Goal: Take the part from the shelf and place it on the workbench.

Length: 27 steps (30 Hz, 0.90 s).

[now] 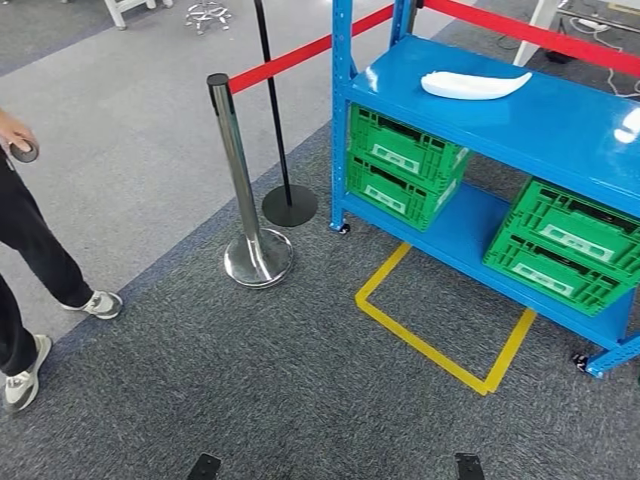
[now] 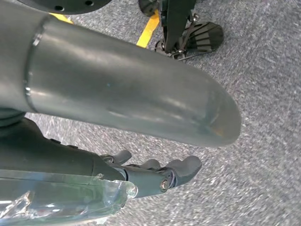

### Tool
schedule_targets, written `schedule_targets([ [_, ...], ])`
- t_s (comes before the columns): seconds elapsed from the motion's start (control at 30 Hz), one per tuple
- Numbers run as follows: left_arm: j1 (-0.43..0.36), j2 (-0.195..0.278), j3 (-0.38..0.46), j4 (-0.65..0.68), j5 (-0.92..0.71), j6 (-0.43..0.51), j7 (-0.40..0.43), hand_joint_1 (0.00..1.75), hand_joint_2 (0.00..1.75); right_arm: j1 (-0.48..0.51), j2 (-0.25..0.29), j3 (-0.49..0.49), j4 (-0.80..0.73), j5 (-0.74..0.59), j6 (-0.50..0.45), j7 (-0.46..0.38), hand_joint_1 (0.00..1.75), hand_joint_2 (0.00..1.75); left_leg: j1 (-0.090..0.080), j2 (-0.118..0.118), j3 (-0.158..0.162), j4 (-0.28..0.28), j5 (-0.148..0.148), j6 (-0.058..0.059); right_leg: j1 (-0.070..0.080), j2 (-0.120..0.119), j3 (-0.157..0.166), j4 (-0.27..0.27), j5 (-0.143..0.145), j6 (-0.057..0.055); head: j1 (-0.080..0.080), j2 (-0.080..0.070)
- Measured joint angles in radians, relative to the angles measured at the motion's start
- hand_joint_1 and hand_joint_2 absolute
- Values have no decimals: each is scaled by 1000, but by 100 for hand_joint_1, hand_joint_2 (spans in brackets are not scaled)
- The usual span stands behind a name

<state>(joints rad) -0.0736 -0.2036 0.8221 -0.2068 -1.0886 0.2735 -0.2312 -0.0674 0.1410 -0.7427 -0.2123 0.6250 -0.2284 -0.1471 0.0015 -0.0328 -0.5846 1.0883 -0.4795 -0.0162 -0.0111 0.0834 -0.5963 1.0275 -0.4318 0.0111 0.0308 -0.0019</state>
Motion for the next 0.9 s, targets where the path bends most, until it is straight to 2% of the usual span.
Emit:
schedule_targets([
  [0.03,0,0,0,0,0,0,0,0,0,-1,0,0,0,1,0,0,0,0,1,-19,25,-55,18,2,0,11,-3,1,2,4,0,0],
  [0.07,-1,0,0,0,0,0,1,0,0,-1,0,0,0,2,1,0,0,0,2,-35,39,-87,24,4,0,20,-7,1,4,10,0,0],
  [0.1,-1,-1,0,0,-1,-1,2,0,0,1,0,0,0,2,1,0,0,0,1,-36,42,-98,22,7,-1,29,-10,0,7,16,1,0],
  [0.13,0,-1,-1,0,-2,-1,4,0,0,4,-1,0,0,2,1,1,0,0,1,-27,42,-101,24,11,-3,38,-15,-4,11,23,1,0],
  [0.17,0,-2,-1,0,-5,-2,7,0,0,8,-2,0,0,2,1,1,0,0,2,-17,43,-105,28,16,-3,35,-20,-3,10,29,1,0],
  [0.2,1,-4,-2,0,-8,-3,10,0,0,12,-3,0,0,2,1,3,0,0,3,-7,44,-109,31,24,-2,18,-31,12,-1,34,4,0],
  [0.23,2,-5,-4,0,-13,-4,14,0,0,13,-4,0,0,0,0,4,0,0,4,5,44,-113,34,29,0,-8,-50,49,-26,37,6,0],
  [0.3,8,-7,-7,0,-24,-8,23,0,0,15,-4,0,1,-2,-2,9,0,0,1,30,44,-114,33,36,2,-60,-106,177,-95,42,10,0],
  [0.33,11,-7,-8,0,-28,-10,28,0,0,16,-4,-1,1,-3,-4,12,0,0,0,44,45,-113,32,37,1,-70,-132,238,-121,45,10,0],
  [0.37,14,-7,-9,0,-30,-11,30,0,0,18,-4,-2,1,-3,-6,14,0,0,-1,56,45,-113,31,38,1,-75,-144,269,-128,47,10,0],
  [0.4,15,-7,-9,0,-32,-12,29,0,0,21,-4,-3,1,-3,-8,16,0,0,-1,67,46,-113,30,37,1,-78,-135,261,-116,48,11,0],
  [0.43,15,-8,-10,0,-33,-13,26,0,0,23,-4,-5,1,-3,-10,17,0,0,-1,78,48,-112,29,35,0,-85,-106,213,-88,49,10,0],
  [0.47,15,-9,-12,0,-35,-15,22,0,0,24,-5,-7,1,-3,-13,16,0,0,-1,87,51,-112,26,32,0,-101,-63,140,-58,50,11,0],
  [0.53,15,-9,-16,0,-43,-20,13,0,0,22,-4,-10,1,-3,-15,11,0,0,-7,103,56,-107,19,22,1,-130,5,25,-24,43,8,0],
  [0.57,14,-9,-19,0,-49,-23,11,0,0,21,-4,-11,1,-3,-16,8,0,0,-10,109,58,-105,17,17,2,-136,18,3,-21,37,6,0],
  [0.63,12,-9,-27,0,-57,-27,8,0,0,22,-4,-14,1,-3,-18,1,0,0,-12,122,60,-106,17,9,3,-119,16,0,-20,21,2,0],
  [0.67,10,-9,-31,0,-59,-28,5,0,0,22,-4,-16,1,-2,-18,-4,0,0,-10,118,60,-104,12,4,3,-110,15,-1,-17,15,2,0],
  [0.7,9,-9,-33,0,-60,-28,1,0,0,22,-4,-17,1,-2,-19,-10,0,0,-8,104,54,-88,-2,-2,1,-101,13,-2,-15,8,0,0],
  [0.73,7,-9,-35,0,-61,-28,-2,0,0,20,-5,-18,1,-1,-19,-15,0,0,-6,85,38,-51,-27,-7,-1,-91,12,-4,-12,2,0,0],
  [0.77,6,-10,-36,0,-61,-29,-4,0,0,18,-5,-18,1,-1,-20,-19,0,0,-4,63,11,9,-61,-12,-2,-82,10,-4,-11,-2,-2,0],
  [0.83,6,-9,-37,0,-62,-31,-5,0,0,17,-5,-18,1,-3,-20,-26,0,0,-2,45,-57,148,-119,-15,-2,-60,6,-4,-9,-6,-2,0],
  [0.87,6,-9,-38,0,-63,-32,-5,0,0,18,-5,-19,1,-5,-21,-28,0,0,-2,43,-78,186,-124,-15,-2,-48,5,-4,-8,-6,-3,0],
  [0.9,6,-9,-38,0,-65,-34,-4,0,0,19,-5,-21,1,-8,-23,-29,0,0,-2,42,-79,181,-105,-13,-2,-35,5,-4,-7,-6,-2,0],
])
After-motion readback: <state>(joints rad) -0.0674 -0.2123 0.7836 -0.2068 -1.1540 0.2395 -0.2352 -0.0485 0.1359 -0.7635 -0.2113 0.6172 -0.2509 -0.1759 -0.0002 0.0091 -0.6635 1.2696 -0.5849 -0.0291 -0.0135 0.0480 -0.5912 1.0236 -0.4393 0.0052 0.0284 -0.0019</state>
